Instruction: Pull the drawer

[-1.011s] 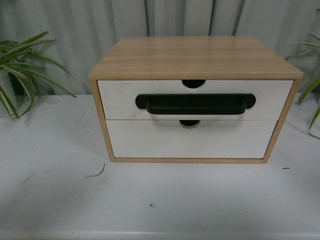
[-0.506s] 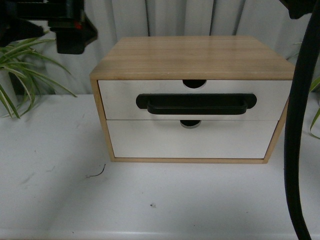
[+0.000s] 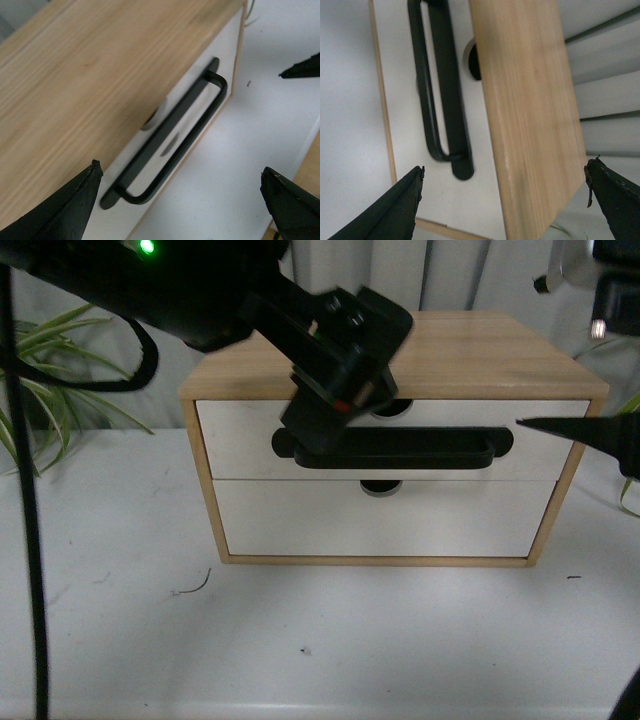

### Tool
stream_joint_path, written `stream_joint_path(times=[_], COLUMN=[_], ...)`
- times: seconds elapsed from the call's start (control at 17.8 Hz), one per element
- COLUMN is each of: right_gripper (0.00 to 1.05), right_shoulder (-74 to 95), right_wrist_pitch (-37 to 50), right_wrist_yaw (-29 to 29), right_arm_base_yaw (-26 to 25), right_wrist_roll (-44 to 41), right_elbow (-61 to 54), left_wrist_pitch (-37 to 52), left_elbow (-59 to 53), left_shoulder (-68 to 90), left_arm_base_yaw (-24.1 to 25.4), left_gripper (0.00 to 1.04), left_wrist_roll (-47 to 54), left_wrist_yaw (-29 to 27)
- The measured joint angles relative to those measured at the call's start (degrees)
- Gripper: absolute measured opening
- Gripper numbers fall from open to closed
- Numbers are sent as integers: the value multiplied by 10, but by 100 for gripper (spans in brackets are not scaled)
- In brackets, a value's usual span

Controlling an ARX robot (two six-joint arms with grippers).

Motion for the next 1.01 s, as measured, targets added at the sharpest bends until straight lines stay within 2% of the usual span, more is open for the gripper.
stream_joint_path(times=[0.22, 0.39, 1.01], right_gripper=[98, 98, 98], right_shoulder=[31, 51, 131], right_wrist_pitch=[-34, -41, -4], right_wrist_yaw=[-5, -9, 2], right_arm_base_yaw=[-29, -28, 29], right_wrist_roll=[-95, -120, -123], right_elbow=[10, 9, 0], left_wrist_pitch=[-3, 5, 32], left_elbow=[13, 32, 54], left_shoulder=[71, 100, 163], left_arm_base_yaw=[-31, -47, -39], left_gripper=[98, 98, 98], left_wrist_roll=[23, 27, 31], left_wrist_yaw=[-17, -27, -59])
